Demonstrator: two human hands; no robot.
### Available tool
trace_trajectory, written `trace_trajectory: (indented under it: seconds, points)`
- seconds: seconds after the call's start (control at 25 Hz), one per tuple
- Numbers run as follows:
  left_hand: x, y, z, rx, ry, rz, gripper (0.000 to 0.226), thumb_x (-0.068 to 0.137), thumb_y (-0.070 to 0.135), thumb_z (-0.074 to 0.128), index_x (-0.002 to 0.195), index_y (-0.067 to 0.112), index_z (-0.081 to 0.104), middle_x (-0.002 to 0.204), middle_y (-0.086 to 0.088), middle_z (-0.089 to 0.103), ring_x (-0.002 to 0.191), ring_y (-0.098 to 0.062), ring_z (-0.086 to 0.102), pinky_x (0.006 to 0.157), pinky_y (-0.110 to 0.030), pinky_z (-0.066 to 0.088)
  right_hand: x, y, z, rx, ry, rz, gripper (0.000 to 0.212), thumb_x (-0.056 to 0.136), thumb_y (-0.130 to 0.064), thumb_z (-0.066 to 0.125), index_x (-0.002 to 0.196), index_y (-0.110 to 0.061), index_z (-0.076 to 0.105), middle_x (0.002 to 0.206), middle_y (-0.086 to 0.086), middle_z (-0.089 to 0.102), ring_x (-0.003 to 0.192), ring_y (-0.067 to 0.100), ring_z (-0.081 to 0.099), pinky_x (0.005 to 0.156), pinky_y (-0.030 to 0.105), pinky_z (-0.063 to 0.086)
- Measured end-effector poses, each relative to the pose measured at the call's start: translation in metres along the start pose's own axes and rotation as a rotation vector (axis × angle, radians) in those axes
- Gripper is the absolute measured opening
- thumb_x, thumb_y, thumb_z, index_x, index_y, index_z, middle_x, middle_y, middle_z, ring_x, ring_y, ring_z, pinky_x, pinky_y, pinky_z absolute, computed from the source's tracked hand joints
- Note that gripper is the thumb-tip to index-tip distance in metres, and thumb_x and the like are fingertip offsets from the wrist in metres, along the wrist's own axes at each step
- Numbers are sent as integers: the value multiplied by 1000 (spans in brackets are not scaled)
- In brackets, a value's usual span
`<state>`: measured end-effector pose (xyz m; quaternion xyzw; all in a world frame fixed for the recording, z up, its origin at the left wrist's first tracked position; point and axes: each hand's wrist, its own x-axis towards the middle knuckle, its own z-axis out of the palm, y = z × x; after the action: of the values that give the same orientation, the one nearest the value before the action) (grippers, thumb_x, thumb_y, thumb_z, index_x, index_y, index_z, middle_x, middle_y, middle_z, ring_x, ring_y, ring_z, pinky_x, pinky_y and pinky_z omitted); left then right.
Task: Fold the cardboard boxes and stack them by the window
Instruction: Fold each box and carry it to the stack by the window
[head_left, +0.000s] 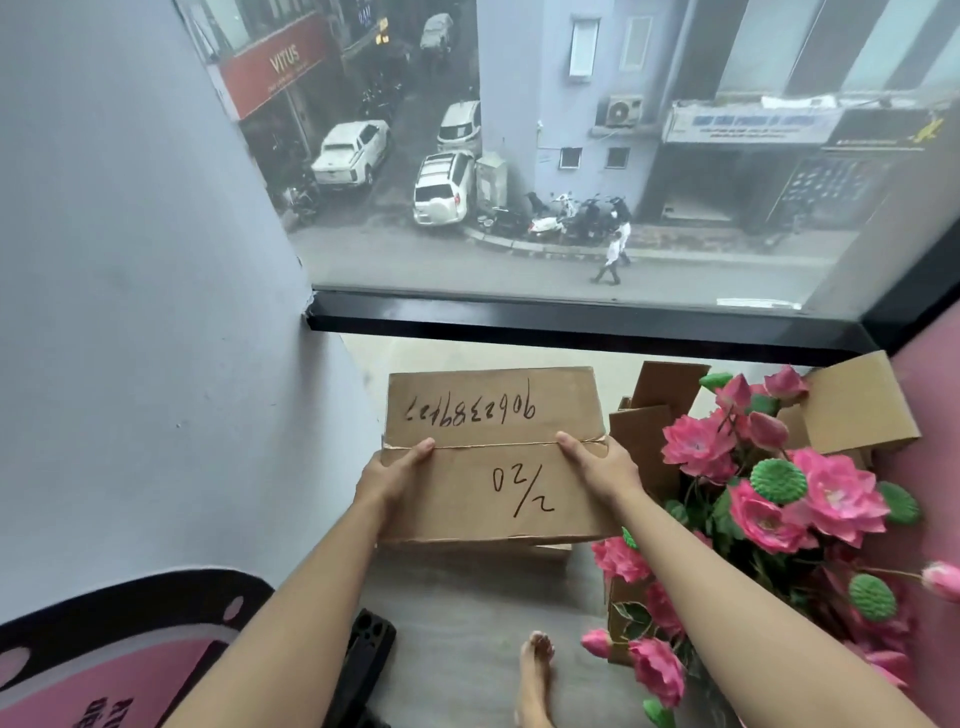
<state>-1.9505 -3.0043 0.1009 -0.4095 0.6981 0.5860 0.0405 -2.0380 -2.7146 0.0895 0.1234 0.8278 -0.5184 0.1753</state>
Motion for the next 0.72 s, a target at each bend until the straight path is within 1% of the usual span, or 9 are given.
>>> trace_trajectory:
  seconds: [0.2,0.28,0.32,0.4,0.44,0.48,0.6,0.68,0.72]
  points:
    - [57,6,27,16,34,-64,65,70,59,82,119,23,60,122,-2,66,104,-21,61,95,-36,49,68,5,22,-24,-57,73,60,70,-75,71,108,-29,65,115,0,70,110,25,62,97,38,48]
    - [84,10,32,25,55,-88,63,71,59,81,118,25,58,126,-3,65,105,-21,59,96,-36,47,101,1,36,-33,-79,95,58,69,-77,70,104,-31,64,113,-1,70,110,25,62,98,40,49]
    - [97,11,33,38,62,-98,67,71,61,80,122,24,58,129,-3,63,108,-22,59,98,-36,47,115,-1,43,-39,-83,95,58,68,-78,69,104,-32,64,112,-2,70,110,25,63,98,41,49]
    - [122,5,32,87,77,-142,84,70,67,78,137,23,53,135,-2,60,119,-25,58,105,-42,45,140,-2,59,-67,-110,101,64,68,-79,68,111,-32,64,113,-2,70,111,25,62,98,43,49]
    - [135,1,32,111,84,-157,88,69,70,76,140,25,51,135,-1,60,121,-25,57,106,-44,45,153,1,68,-73,-119,111,67,68,-80,68,115,-31,64,114,-2,70,112,26,62,98,43,49]
    - [150,-3,33,130,91,-160,85,68,72,75,137,27,54,130,0,62,117,-25,59,105,-44,46,166,5,78,-77,-123,118,69,68,-80,68,116,-31,63,115,-2,70,112,26,62,98,42,49]
    - [204,-24,42,188,115,-168,68,67,76,72,118,33,60,115,4,67,101,-22,59,97,-40,49,206,29,115,-72,-112,139,70,69,-78,68,119,-30,63,117,-2,70,116,26,60,98,38,47]
    - [236,-43,51,233,135,-176,65,68,77,71,113,30,60,118,2,68,103,-23,60,97,-40,48,228,49,138,-80,-104,160,74,69,-80,67,123,-30,61,117,-5,69,115,25,60,94,36,46]
    - [256,-56,57,248,152,-185,72,69,77,71,119,26,60,123,0,67,109,-25,61,99,-41,48,241,62,152,-83,-104,167,78,67,-83,65,126,-32,59,116,-7,67,112,23,61,91,35,46]
